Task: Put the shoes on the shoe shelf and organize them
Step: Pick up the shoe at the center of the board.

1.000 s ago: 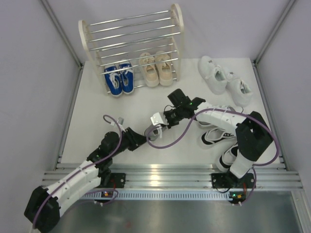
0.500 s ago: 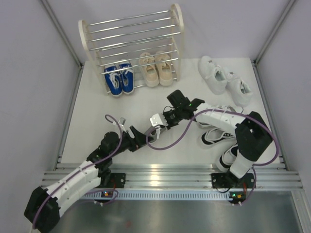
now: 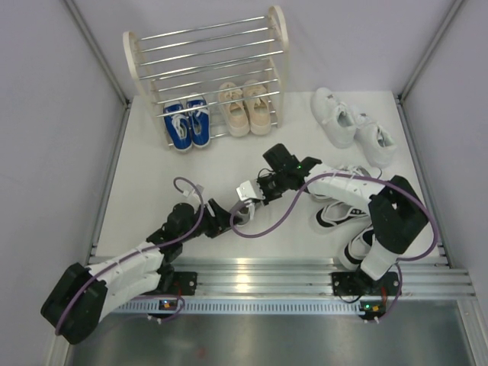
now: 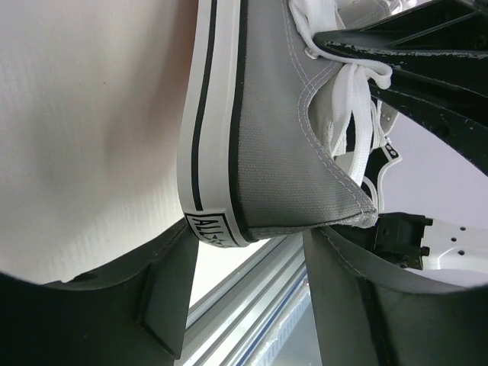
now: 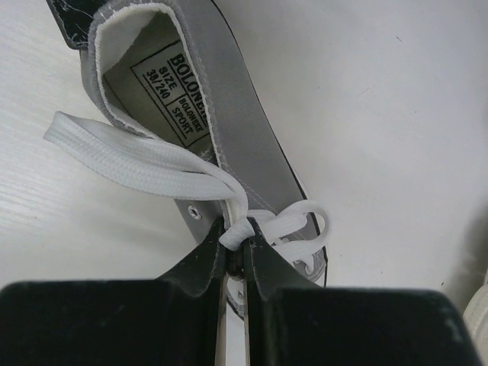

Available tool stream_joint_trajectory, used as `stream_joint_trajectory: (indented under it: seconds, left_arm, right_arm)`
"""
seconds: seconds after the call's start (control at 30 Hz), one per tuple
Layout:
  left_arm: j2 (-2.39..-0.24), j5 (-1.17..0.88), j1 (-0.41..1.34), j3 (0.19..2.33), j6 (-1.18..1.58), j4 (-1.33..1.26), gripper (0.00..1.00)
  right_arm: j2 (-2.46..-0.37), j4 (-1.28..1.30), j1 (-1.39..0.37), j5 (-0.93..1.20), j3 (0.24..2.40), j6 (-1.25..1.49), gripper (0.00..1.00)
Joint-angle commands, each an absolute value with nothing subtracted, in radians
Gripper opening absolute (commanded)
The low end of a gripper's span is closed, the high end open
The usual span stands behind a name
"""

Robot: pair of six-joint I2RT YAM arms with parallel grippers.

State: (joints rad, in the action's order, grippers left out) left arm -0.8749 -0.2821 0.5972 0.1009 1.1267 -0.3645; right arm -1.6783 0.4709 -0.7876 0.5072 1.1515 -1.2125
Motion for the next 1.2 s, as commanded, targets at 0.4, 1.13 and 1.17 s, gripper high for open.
stream_joint_trajectory:
  seconds: [0.4, 1.13, 1.17]
  left_arm:
    - [-0.663, -0.213, 0.595, 0.115, 1.048, -0.397, 0.88]
    - [-0.811, -0.239, 0.595, 0.114, 1.16, -0.479, 0.57]
    - [-0.81, -0.244, 0.595, 0.112, 1.163, -0.479, 0.54]
  right_arm:
    - [-1.575, 0.486, -0.802, 0.644, 1.167, -1.177, 0.0]
    - [-1.551, 0.459, -0.842, 0.649, 1.138, -1.157, 0.0]
    - [-1.551, 0.456, -0.842, 0.644, 1.135, -1.155, 0.0]
